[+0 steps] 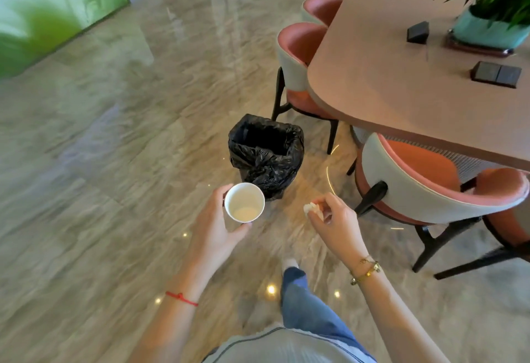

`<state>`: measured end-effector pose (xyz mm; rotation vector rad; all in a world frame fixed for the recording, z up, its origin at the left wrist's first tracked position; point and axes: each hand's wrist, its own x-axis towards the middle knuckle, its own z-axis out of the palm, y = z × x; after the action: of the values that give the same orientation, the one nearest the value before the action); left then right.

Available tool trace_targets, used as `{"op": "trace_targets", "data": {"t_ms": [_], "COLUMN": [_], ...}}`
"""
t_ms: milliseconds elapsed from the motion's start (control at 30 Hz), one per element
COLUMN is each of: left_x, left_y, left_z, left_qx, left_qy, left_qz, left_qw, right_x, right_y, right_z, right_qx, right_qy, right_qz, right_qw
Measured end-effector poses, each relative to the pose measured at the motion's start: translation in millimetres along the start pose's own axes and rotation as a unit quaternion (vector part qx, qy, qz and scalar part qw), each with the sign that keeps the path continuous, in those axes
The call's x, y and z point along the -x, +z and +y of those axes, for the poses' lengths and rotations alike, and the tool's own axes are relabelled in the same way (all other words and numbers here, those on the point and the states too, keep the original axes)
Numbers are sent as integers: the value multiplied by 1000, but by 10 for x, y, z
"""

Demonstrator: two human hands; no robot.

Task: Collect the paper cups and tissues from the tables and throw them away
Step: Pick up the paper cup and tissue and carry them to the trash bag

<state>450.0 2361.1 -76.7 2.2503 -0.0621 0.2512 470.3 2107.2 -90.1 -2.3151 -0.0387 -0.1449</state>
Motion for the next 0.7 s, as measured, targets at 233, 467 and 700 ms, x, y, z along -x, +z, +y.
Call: {"op": "trace_targets", "data": {"t_ms": [233,467,700], "left_x": [-1455,-3086,-4364], "left_y": [447,687,901], "left_z": [-391,-656,-959], "left_qx": [25,-6,-35], "left_qy": [-4,-12,-42], "left_qz": [-4,6,-11], "left_qw": [1000,1000,998], "right_x": [-1458,-3188,-4508], "right_y": [293,491,846], "right_z": [244,385,401], "right_qx": [0,-5,15], "right_qy": [10,30,43], "right_qz": [-29,-55,-78], "right_qw": [1000,998,996]}}
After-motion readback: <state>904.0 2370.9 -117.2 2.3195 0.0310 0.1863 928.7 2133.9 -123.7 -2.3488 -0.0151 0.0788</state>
